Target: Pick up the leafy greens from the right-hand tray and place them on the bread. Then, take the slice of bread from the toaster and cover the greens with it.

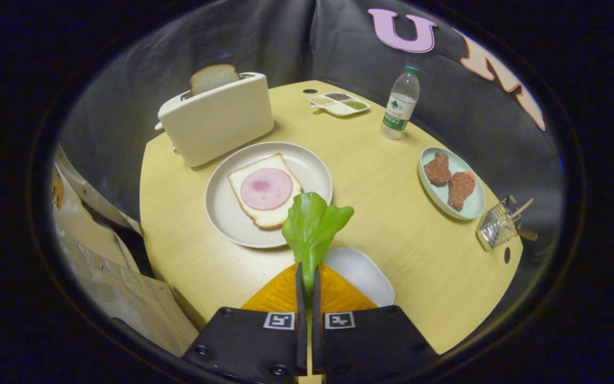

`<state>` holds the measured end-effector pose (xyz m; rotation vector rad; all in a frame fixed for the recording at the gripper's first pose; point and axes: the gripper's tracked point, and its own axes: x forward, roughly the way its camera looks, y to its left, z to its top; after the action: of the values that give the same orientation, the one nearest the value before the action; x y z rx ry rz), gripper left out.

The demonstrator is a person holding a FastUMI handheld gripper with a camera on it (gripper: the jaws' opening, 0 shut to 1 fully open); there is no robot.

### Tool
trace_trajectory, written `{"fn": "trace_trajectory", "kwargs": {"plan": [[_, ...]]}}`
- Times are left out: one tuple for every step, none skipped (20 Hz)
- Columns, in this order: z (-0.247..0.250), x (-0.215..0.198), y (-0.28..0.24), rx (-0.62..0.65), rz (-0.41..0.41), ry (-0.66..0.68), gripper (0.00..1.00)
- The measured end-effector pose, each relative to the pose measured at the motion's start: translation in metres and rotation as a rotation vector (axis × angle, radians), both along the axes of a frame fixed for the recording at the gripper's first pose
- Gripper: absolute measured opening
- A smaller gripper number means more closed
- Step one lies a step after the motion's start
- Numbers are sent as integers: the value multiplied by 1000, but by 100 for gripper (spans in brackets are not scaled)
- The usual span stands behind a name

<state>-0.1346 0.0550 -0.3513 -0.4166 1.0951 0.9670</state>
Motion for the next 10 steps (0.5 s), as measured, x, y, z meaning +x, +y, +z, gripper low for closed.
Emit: {"fn": "trace_trajectory", "kwargs": {"plan": [[1,0,5,0,10,-3,7],[2,0,10,-1,20,-4,7],[3,0,15,0,28,-7,7],[5,0,21,4,36,-5,7],[5,1,27,10,45,-6,7],[6,1,33,13,55,-6,7],[7,1,39,15,66,-4,7],[7,2,46,17,77,-5,7],[6,2,53,20,86,-2,7],[6,2,60,22,96,0,7]]}}
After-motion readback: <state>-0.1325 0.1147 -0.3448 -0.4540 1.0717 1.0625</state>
